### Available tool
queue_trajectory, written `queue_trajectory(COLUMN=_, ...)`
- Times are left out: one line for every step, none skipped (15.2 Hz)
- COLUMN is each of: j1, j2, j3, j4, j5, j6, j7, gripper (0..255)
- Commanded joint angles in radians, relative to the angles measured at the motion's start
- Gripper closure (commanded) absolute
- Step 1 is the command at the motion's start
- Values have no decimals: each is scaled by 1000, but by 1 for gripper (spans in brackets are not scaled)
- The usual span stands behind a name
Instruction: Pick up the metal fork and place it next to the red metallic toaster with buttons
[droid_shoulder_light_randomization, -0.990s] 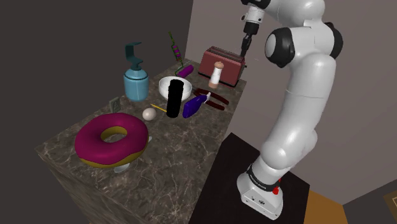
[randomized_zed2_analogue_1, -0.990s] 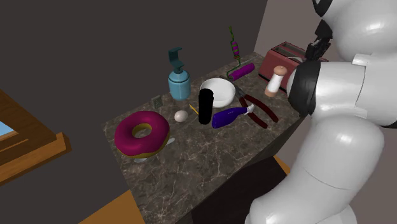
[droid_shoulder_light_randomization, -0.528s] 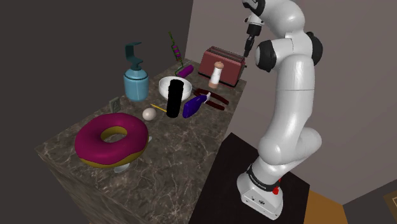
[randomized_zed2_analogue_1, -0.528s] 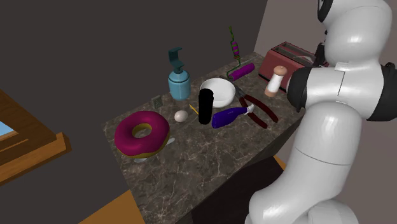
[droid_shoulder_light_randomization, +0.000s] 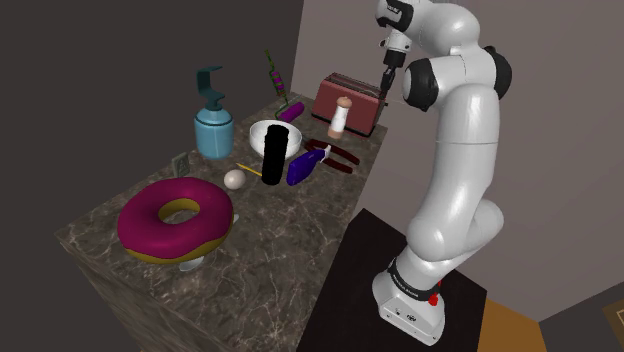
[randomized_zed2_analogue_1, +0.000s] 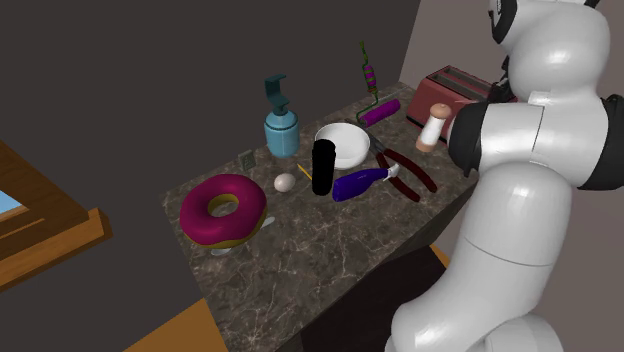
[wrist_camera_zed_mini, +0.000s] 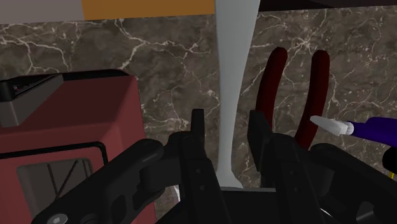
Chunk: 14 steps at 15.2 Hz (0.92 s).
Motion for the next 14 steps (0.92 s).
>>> queue_trajectory(j1=9, j2=-8, j3=-1, j4=-41, j5=-4, j6=33, j7=-3, gripper=255)
queue_trajectory(j1=14, j2=-12, j3=-2, j4=-61, j5=-6, j6=48, j7=-4, gripper=255)
queue_trajectory(j1=18, j2=-15, j3=-2, j4=-79, j5=-7, j6=64, j7=-4, gripper=255)
queue_trajectory(j1=22, j2=-17, j3=-2, j4=-97, j5=-9, j6=79, j7=-5, gripper=255)
queue_trajectory(j1=26, j2=-20, j3=-2, j4=-115, j5=-10, j6=94, j7=-6, gripper=255)
queue_trajectory(j1=29, j2=-21, j3=-2, j4=-131, j5=-10, j6=108, j7=-6, gripper=255)
queue_trajectory(j1=32, j2=-23, j3=-2, j4=-148, j5=-11, j6=123, j7=-7, gripper=255)
queue_trajectory(j1=35, j2=-24, j3=-2, j4=-163, j5=-11, j6=137, j7=-8, gripper=255)
queue_trajectory(j1=38, j2=-25, j3=-1, j4=-178, j5=-12, j6=151, j7=-9, gripper=255)
queue_trajectory(j1=41, j2=-26, j3=-1, j4=-193, j5=-12, j6=165, j7=-10, gripper=255)
queue_trajectory(j1=43, j2=-26, j3=-1, j4=-207, j5=-11, j6=178, j7=-10, gripper=255)
queue_trajectory(j1=45, j2=-26, j3=0, j4=-221, j5=-11, j6=192, j7=-11, gripper=255)
queue_trajectory(j1=47, j2=-25, j3=0, j4=-234, j5=-11, j6=205, j7=-12, gripper=255)
queue_trajectory(j1=49, j2=-25, j3=1, j4=-247, j5=-10, j6=218, j7=-13, gripper=255)
